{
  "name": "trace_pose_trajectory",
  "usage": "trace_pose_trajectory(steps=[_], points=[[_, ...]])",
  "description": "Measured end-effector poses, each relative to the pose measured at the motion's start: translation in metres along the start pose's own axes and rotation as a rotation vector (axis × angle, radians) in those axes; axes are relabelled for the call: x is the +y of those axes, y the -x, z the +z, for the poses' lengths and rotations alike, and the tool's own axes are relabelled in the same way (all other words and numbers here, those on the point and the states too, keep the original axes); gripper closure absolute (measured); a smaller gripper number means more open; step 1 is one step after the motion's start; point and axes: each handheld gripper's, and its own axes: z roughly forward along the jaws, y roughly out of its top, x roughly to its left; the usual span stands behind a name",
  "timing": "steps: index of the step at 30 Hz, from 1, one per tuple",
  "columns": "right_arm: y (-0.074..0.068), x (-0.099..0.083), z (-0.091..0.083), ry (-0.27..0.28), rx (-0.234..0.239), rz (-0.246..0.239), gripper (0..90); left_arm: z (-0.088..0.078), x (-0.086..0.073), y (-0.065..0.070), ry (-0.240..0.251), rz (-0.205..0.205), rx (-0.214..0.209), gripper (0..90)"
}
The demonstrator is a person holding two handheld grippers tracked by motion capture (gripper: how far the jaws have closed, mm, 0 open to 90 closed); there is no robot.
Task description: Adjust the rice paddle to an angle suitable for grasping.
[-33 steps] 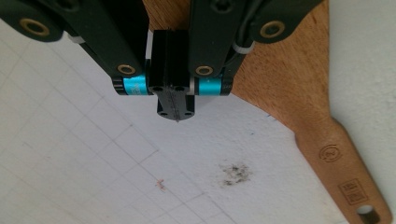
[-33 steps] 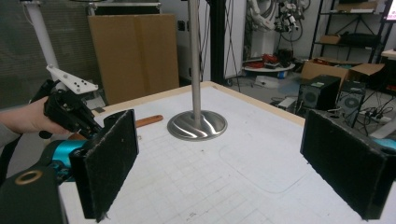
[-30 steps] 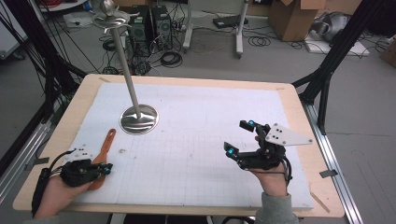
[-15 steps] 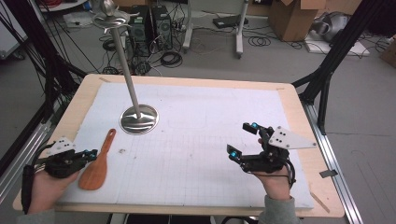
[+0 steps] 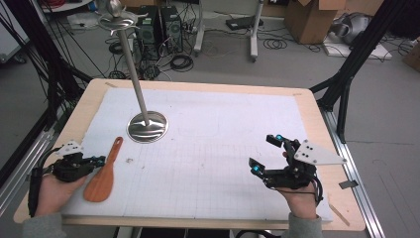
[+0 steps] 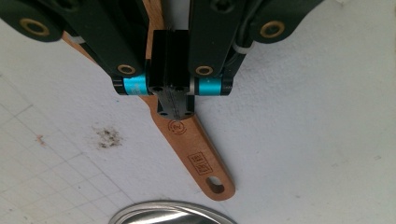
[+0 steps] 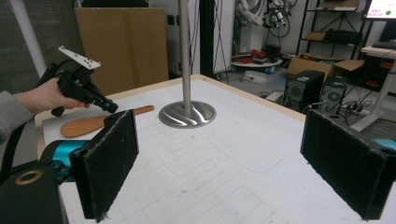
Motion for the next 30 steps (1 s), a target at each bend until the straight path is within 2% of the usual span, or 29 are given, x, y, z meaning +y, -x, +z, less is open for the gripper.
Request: trace_pose_trajectory(steps=[6,11,16,21,25,30], points=[[0.001,-0.002,-0.006,-0.004,-0.010,0.009,10.1,0.007,0.001,-0.007,-0.017,-0.004,0.003,89.5],[0.002,-0.005,-0.009,-0.016,-0.040,-0.001,10.1,0.014,0.004,-0.009,-0.022,-0.013,-0.007,89.5],[0.004,-0.008,-0.014,-0.017,-0.064,0.012,10.2,0.017,0.005,-0.010,-0.019,-0.011,-0.013,89.5],[0.004,-0.006,-0.024,0.019,-0.087,0.011,10.4,0.018,0.005,-0.010,-0.011,-0.009,-0.017,89.5],[0.006,-0.006,-0.025,0.021,-0.093,0.019,10.4,0.019,0.005,-0.008,-0.008,0.000,-0.017,89.5],[0.005,-0.006,-0.023,0.018,-0.086,0.009,10.4,0.021,0.006,-0.003,-0.004,0.011,-0.038,89.5]])
